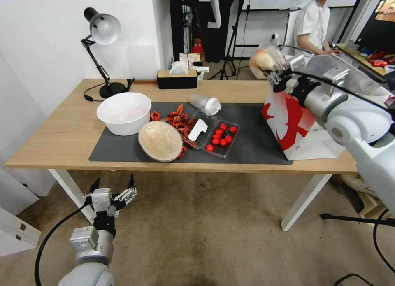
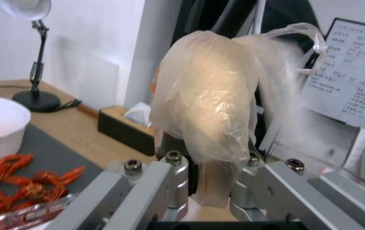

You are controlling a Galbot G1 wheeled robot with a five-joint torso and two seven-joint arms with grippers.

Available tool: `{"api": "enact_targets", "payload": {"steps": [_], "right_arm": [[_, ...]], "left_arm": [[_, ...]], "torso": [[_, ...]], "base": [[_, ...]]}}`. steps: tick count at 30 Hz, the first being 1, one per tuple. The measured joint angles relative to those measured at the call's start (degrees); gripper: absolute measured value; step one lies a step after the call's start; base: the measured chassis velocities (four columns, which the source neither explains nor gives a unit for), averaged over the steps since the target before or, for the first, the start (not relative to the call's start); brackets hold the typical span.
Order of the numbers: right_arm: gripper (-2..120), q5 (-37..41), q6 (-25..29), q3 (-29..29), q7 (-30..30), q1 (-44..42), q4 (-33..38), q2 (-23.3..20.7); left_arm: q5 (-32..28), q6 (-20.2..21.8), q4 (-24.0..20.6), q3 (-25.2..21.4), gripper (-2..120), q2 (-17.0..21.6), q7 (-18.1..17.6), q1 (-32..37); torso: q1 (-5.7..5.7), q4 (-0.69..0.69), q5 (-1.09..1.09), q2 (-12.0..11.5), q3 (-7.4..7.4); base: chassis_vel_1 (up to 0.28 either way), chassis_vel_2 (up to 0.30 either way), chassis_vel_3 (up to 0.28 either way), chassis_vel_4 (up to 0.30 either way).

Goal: Pick up the trash from the table and place it into the takeout bag.

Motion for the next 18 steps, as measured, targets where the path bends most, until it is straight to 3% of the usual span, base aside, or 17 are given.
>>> {"api": "enact_targets", "payload": {"steps": [10, 13, 18], "right_arm": [[7, 1.6, 0.0, 3.1, 4.4, 0.3, 0.8, -2.0], [7, 1.9, -3.4, 6.1, 10.9, -1.8, -0.1, -3.7], [7, 1.9, -4.7, 7.6, 14.6, -3.6, -1.8, -4.1]], "left_arm": [[-0.1, 0.0, 0.0, 0.0, 100, 0.0, 0.0, 0.1], [-0.1, -0.1, -0.1, 0.2, 100, 0.1, 0.0, 0.1], [-0.1, -0.1, -0.1, 0.3, 100, 0.1, 0.0, 0.1]], "torso": [[0.00, 0.00, -0.01, 0.0, 0.00], [0.00, -0.01, 0.01, 0.0, 0.00], [0.00, -0.01, 0.02, 0.0, 0.00]], "base": [[0.000, 0.000, 0.000, 0.000], [0.000, 0.000, 0.000, 0.000], [0.000, 0.000, 0.000, 0.000]]}}
